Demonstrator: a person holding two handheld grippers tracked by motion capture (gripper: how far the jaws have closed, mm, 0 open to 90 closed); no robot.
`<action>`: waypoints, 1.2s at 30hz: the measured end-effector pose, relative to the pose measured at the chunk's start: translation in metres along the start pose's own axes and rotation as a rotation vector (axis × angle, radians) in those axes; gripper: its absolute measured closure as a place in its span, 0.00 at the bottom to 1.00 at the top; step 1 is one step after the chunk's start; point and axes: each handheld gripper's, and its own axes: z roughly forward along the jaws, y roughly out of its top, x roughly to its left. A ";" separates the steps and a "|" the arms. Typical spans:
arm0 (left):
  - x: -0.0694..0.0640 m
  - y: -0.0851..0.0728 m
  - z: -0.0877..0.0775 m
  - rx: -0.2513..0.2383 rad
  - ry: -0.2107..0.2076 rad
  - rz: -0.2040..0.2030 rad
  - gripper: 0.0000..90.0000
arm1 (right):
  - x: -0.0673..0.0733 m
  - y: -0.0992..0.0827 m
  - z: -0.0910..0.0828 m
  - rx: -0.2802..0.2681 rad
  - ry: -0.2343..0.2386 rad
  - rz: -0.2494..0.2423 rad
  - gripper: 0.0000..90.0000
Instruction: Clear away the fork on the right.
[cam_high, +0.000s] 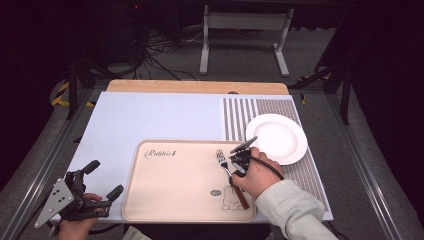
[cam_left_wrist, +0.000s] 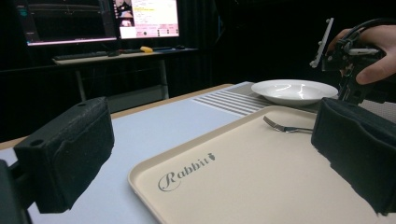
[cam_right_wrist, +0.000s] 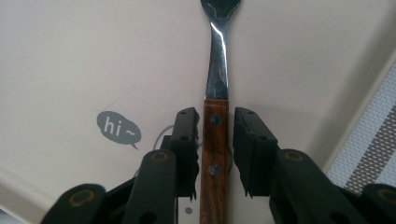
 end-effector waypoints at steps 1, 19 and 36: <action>0.000 0.000 0.000 0.000 0.000 0.000 0.00 | 0.000 0.000 -0.001 0.002 0.004 -0.003 0.74; 0.000 0.000 0.000 0.002 -0.003 -0.001 0.00 | 0.001 0.014 -0.019 -0.369 0.011 -0.317 0.18; 0.000 0.000 0.000 0.000 -0.003 -0.001 0.00 | 0.011 0.035 -0.015 -0.469 0.129 -0.519 0.82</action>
